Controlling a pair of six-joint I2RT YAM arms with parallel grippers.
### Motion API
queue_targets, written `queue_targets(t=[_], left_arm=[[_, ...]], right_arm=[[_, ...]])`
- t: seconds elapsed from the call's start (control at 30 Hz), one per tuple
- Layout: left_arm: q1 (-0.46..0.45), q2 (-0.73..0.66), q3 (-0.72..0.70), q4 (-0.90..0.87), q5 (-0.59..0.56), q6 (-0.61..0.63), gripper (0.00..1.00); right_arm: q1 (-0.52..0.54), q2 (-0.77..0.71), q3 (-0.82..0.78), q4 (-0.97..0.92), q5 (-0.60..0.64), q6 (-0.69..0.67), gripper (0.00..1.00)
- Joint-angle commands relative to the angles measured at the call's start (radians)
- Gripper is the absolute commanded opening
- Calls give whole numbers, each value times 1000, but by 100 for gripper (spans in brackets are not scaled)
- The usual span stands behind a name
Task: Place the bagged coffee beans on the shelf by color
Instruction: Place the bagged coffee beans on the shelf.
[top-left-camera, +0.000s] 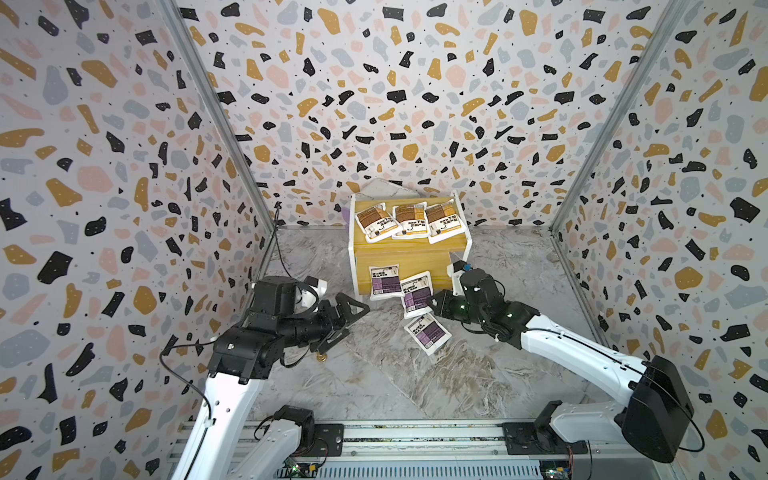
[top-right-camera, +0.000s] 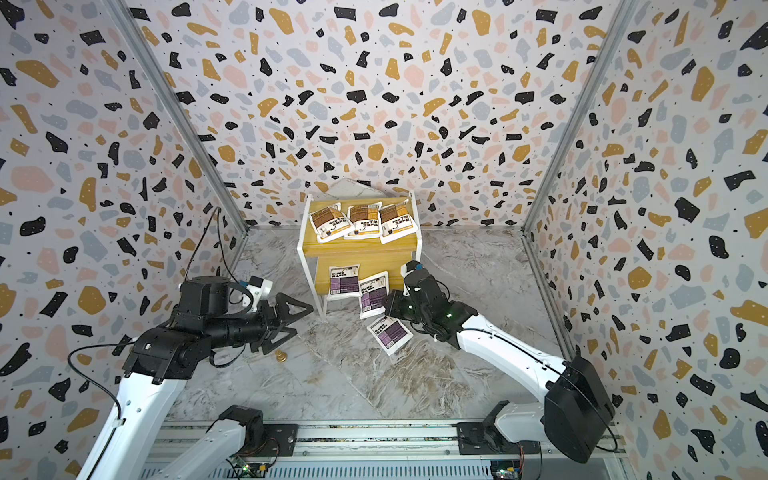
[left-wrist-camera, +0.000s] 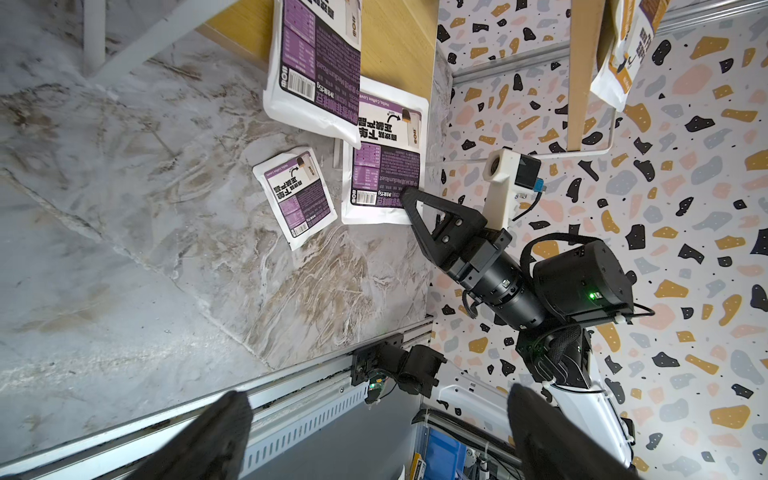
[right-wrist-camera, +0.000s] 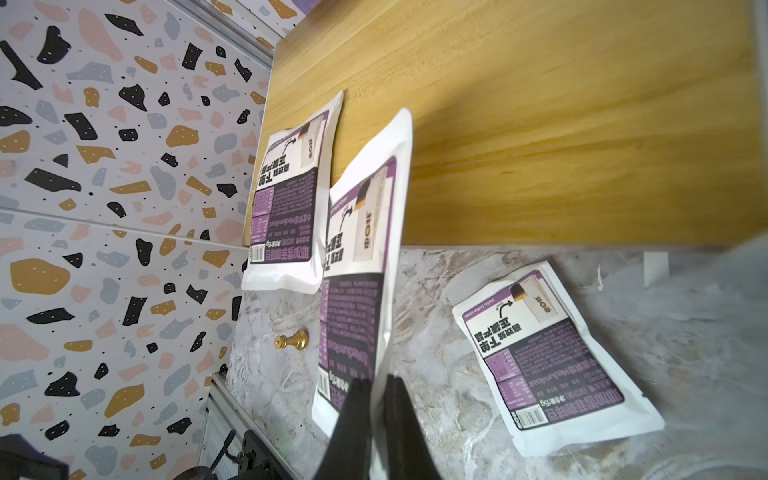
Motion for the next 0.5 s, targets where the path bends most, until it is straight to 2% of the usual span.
queue_targets(t=[0.0, 0.17, 0.33, 0.47], left_arm=[[11, -1, -6, 4, 16, 39, 100], [19, -5, -9, -11, 20, 49, 100], [23, -10, -16, -15, 25, 50, 100], [25, -18, -21, -15, 21, 47, 100]], right_arm=[[9, 24, 61, 32, 31, -1, 0], [30, 68, 111, 13, 49, -19, 0], [35, 27, 110, -92, 181, -14, 0], [35, -7, 80, -78, 229, -18, 0]])
